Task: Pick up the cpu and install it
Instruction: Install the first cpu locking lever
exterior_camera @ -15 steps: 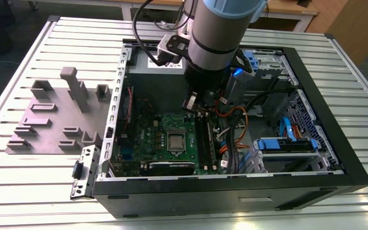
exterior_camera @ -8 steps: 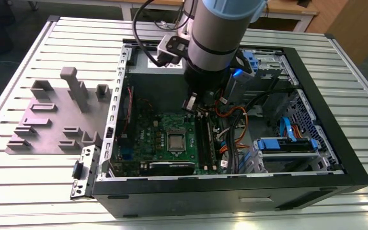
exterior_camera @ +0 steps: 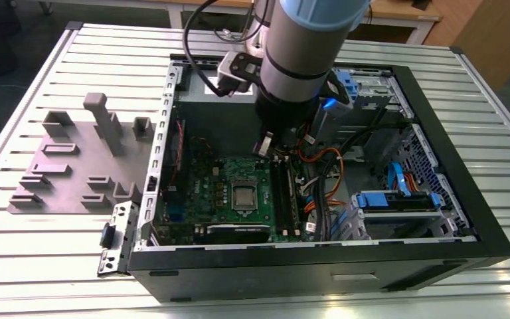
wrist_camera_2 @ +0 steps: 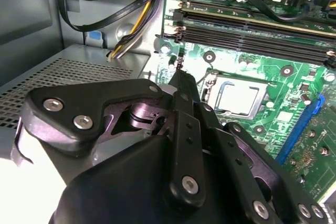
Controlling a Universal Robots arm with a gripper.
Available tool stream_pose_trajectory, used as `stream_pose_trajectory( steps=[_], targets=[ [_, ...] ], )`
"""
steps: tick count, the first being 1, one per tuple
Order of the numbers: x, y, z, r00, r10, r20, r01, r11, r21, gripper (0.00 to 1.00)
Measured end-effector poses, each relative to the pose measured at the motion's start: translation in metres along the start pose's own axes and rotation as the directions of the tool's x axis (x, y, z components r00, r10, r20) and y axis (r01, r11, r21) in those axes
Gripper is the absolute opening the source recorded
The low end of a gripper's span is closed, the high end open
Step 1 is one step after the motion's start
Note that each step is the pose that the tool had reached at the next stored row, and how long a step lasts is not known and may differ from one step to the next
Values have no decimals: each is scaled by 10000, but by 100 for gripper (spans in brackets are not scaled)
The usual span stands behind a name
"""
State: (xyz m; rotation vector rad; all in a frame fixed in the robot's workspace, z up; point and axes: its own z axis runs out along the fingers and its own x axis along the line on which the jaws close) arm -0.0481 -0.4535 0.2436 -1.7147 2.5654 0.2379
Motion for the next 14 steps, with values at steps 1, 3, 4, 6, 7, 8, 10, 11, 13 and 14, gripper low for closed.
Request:
stream_pose_trajectory(
  steps=[1, 3, 4, 6, 7, 8, 10, 11, 13, 14],
  targets=[
    [9, -4, -2, 10000, -11, -1, 11, 10000, -2, 11],
    [24, -10, -7, 10000, -21, -1, 21, 10000, -3, 11],
    [31, -12, -11, 10000, -20, -2, 20, 10000, -3, 11],
    [42, -16, -20, 10000, -20, -2, 20, 10000, -3, 11],
    [47, -18, -25, 10000, -20, -2, 20, 10000, -3, 11],
    [53, -21, -29, 10000, -20, -3, 20, 10000, -3, 11],
    [72, -28, -37, 10000, -21, -2, 21, 10000, -3, 11],
    [83, -33, -40, 10000, -21, -2, 21, 10000, -2, 11],
    [104, -41, -44, 10000, -21, -3, 21, 10000, -3, 11],
    [113, -45, -45, 10000, -20, -3, 20, 10000, -2, 11]
  ],
)
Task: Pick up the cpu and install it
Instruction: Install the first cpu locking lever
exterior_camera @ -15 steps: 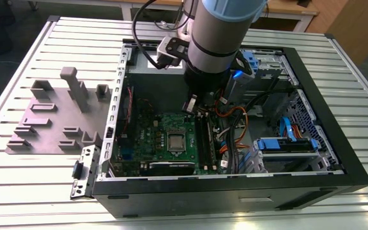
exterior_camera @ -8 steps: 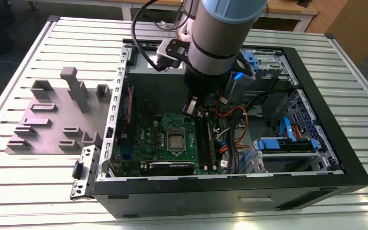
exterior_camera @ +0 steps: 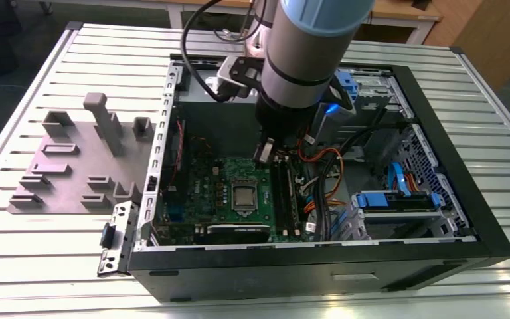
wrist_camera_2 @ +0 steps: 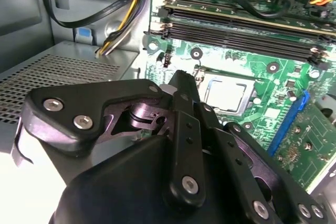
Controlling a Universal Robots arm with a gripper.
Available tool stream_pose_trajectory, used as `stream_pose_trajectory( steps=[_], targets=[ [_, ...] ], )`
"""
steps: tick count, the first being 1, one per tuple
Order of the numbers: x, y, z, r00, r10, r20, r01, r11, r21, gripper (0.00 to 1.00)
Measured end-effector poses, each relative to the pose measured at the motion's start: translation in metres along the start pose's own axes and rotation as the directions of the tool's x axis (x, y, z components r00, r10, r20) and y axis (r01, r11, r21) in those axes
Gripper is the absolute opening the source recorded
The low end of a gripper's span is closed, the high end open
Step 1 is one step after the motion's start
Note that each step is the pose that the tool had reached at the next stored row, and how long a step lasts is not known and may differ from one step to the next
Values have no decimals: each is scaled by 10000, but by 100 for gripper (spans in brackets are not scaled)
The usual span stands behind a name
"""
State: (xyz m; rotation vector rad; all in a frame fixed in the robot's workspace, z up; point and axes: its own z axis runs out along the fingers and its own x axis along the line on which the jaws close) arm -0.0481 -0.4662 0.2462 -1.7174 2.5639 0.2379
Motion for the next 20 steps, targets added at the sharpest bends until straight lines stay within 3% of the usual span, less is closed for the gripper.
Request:
stream_pose_trajectory(
  steps=[20],
  targets=[
    [183, -75, -31, 10000, -30, -3, 30, 10000, -4, 11]
  ],
)
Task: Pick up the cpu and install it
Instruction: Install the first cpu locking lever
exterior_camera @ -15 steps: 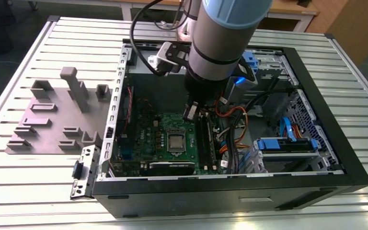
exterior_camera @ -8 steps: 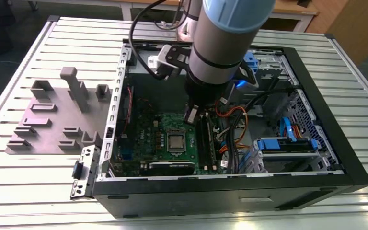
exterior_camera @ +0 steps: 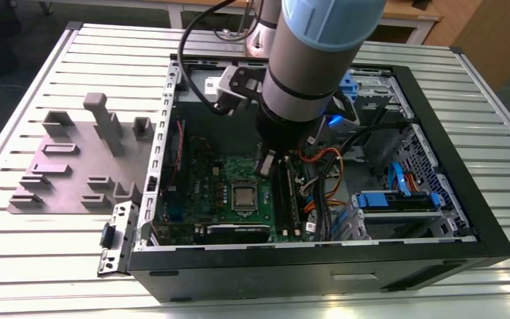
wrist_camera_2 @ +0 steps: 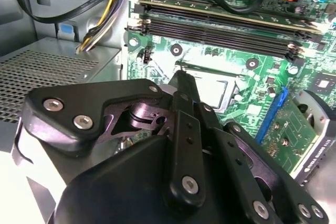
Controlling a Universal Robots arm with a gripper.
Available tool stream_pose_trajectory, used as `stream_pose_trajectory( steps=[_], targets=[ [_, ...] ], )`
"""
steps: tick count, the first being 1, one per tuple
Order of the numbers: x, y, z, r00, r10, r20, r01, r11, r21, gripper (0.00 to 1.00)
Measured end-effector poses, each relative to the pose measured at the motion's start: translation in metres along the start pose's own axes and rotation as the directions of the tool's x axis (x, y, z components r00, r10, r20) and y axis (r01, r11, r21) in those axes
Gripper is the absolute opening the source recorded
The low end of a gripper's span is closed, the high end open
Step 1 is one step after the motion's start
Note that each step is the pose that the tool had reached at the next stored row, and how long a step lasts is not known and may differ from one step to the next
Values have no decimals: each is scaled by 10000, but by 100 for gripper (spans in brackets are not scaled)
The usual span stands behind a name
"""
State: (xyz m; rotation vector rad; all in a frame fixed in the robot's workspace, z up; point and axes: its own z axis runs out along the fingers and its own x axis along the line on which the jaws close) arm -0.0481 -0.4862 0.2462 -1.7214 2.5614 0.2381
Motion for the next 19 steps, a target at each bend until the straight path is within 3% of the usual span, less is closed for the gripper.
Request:
stream_pose_trajectory(
  steps=[6, 13, 19],
  targets=[
    [40, -16, -5, 10000, -91, -10, 91, 10000, -11, 11],
    [51, -21, 9, 9973, -726, -80, 725, 9973, -91, 11],
    [51, -25, 14, 9962, -863, -90, 862, 9962, -110, 11]
  ],
)
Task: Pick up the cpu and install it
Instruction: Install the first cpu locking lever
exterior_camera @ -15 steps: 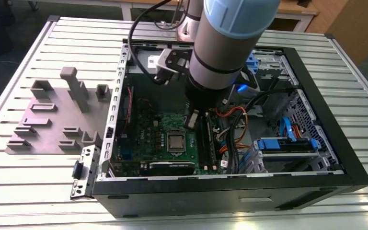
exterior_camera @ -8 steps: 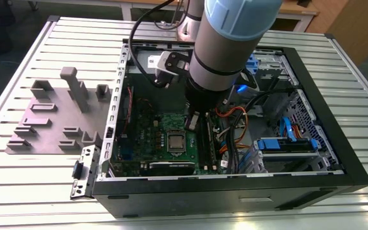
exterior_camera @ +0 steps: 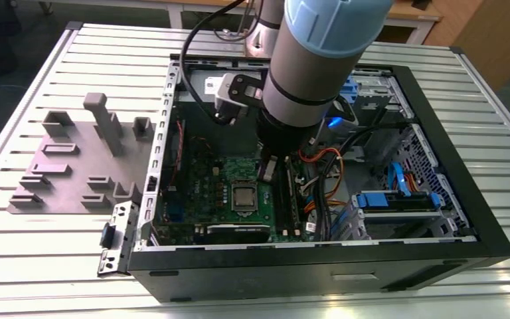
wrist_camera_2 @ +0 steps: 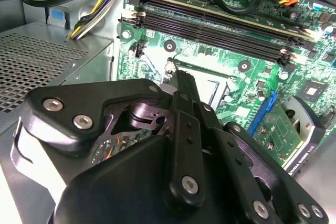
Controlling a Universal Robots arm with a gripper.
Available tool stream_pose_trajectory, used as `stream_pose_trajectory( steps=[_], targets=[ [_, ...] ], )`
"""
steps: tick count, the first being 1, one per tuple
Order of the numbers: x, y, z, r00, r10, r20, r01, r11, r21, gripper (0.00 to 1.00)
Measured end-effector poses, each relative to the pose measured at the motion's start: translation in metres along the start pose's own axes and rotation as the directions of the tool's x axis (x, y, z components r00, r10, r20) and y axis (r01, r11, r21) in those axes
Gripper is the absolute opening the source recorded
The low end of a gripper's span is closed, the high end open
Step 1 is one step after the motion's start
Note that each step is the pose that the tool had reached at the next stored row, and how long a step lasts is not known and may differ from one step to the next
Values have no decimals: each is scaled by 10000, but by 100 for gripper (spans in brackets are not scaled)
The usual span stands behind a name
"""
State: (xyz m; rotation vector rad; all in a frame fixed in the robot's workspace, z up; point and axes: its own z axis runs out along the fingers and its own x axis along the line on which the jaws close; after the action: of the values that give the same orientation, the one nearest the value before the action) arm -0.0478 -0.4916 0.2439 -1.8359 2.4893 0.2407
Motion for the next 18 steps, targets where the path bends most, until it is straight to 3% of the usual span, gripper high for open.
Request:
stream_pose_trajectory(
  steps=[10, 18],
  targets=[
    [1, -5, 17, 9994, -356, -37, 356, 9994, -45, 11],
    [11, -9, 20, 9965, -836, -81, 836, 9964, -107, 11]
  ],
)
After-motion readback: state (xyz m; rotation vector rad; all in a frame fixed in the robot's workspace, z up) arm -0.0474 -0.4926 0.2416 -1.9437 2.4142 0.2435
